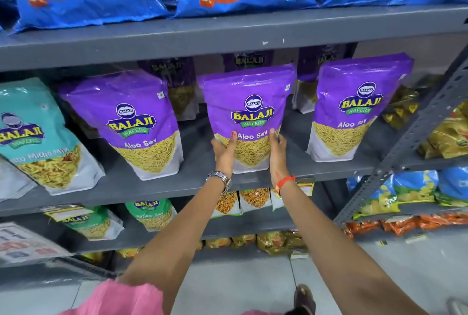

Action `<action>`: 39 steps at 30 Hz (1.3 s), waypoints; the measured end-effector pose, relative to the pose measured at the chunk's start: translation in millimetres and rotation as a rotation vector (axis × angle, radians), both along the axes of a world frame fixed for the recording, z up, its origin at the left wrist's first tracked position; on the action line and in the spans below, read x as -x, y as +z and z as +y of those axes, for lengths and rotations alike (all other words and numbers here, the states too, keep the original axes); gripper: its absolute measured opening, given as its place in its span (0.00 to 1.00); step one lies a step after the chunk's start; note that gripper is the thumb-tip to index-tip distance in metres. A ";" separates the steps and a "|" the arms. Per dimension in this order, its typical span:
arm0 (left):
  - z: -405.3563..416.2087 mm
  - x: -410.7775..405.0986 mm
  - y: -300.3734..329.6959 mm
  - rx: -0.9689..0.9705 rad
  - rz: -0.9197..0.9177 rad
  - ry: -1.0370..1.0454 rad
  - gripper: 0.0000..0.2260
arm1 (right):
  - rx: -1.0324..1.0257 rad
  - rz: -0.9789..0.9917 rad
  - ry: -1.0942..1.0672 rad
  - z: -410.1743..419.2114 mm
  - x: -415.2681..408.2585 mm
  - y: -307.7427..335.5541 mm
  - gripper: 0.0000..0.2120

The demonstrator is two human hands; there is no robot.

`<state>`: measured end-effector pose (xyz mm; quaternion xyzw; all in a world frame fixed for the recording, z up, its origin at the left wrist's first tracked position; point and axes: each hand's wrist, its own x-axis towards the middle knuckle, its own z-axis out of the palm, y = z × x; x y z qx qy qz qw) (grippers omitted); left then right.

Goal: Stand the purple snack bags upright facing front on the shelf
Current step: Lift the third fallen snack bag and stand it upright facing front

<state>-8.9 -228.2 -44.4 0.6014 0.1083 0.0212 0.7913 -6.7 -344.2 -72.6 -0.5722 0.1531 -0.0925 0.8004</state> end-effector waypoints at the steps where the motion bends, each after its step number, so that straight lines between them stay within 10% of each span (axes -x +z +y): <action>1: 1.0 0.0 0.1 -0.002 0.008 -0.016 0.38 | -0.003 0.000 0.004 0.6 1.3 0.2 0.22; 10: 29.3 24.0 -8.6 -0.110 -0.030 0.154 0.23 | 0.411 -0.093 -0.489 38.4 45.9 -6.9 0.26; 17: 114.9 51.2 -23.7 -0.263 -0.105 0.585 0.22 | 0.702 -0.386 -0.004 120.5 63.1 -12.5 0.18; 28: 223.4 -3.7 46.3 -0.121 -0.103 0.512 0.24 | 0.078 -0.017 0.502 196.1 -15.1 54.1 0.28; 39: 267.7 -42.1 -7.6 -0.053 0.073 0.252 0.62 | 0.021 0.046 0.482 208.5 -12.3 49.3 0.30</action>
